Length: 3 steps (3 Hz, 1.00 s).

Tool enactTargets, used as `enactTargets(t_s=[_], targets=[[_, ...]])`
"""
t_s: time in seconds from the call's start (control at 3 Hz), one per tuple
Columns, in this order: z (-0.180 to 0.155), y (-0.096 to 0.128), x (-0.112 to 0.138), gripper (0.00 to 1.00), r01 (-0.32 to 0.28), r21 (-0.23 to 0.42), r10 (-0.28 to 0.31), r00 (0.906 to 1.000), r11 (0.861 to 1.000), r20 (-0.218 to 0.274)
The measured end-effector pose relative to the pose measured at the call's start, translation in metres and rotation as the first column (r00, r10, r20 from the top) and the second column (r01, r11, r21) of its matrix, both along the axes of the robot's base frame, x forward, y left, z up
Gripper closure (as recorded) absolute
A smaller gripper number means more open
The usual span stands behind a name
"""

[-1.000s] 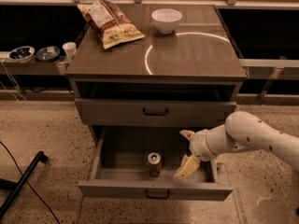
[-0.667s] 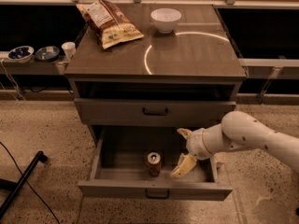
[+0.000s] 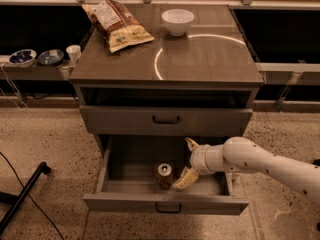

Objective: Pick orange can from middle drawer and place on counter

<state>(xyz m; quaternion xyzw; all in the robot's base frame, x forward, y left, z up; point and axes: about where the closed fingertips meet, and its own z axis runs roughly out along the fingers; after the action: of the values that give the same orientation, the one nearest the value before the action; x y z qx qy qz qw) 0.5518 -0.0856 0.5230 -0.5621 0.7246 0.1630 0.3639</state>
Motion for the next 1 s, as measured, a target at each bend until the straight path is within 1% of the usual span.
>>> enactTargets(t_s=[0.33,0.67,1.0], targets=[[-0.024,0.014,0.020,0.00,0.015,-0.001,-0.015,0.9985,1.000,0.052],[-0.044,0.033,0.036,0.00,-0.012,0.036,0.010,0.9983,0.999,0.058],[-0.063,0.046,0.045,0.00,-0.052,0.094,0.049,0.9980,0.994,0.040]])
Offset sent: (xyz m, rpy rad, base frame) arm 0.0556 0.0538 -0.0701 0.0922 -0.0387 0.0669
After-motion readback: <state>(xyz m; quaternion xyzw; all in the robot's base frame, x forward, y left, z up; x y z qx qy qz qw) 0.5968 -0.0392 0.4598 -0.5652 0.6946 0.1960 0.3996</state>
